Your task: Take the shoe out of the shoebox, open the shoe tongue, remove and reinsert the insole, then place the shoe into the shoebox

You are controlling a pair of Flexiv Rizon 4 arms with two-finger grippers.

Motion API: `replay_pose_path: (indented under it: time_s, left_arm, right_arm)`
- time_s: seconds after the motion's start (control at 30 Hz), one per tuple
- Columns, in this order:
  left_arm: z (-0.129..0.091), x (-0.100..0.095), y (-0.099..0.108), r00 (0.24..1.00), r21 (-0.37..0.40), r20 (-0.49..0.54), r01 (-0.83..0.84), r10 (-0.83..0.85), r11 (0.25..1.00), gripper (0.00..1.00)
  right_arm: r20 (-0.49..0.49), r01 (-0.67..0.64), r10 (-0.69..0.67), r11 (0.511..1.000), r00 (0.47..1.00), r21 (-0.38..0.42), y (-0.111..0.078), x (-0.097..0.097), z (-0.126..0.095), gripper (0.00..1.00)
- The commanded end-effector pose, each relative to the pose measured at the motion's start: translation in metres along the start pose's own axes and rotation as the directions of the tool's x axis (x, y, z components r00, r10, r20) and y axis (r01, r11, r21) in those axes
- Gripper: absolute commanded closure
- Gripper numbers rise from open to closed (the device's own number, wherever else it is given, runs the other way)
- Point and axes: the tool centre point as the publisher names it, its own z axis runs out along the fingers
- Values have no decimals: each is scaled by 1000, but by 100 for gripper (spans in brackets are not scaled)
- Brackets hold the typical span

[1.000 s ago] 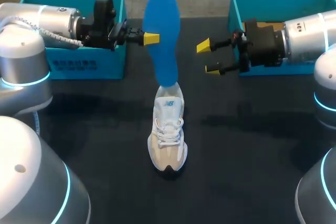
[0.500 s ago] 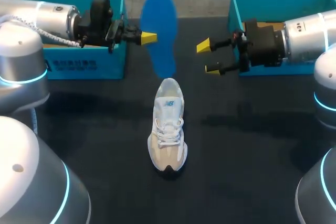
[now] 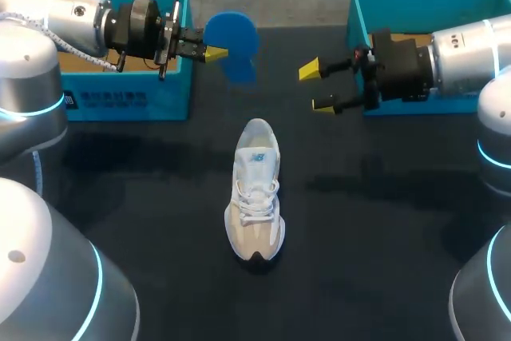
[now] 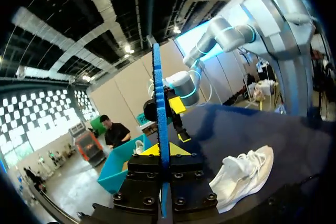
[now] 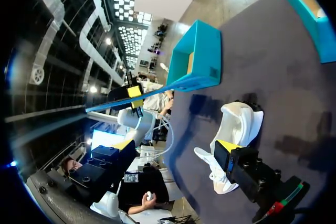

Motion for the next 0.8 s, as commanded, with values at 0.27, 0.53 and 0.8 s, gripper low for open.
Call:
replay_pose_path:
  time_s: [0.27,0.53,0.8]
  left_arm:
    - [3,3,-6,838,-36,28,-544,545,838,100]
    - [3,3,-6,838,-36,28,-544,545,838,100]
    - [6,-5,0,612,-88,95,-781,785,619,100]
  right_arm:
    - [0,0,0,1000,1000,-2,0,0,2,0]
    - [0,0,0,1000,1000,-2,0,0,2,0]
    - [0,0,0,1000,1000,-2,0,0,2,0]
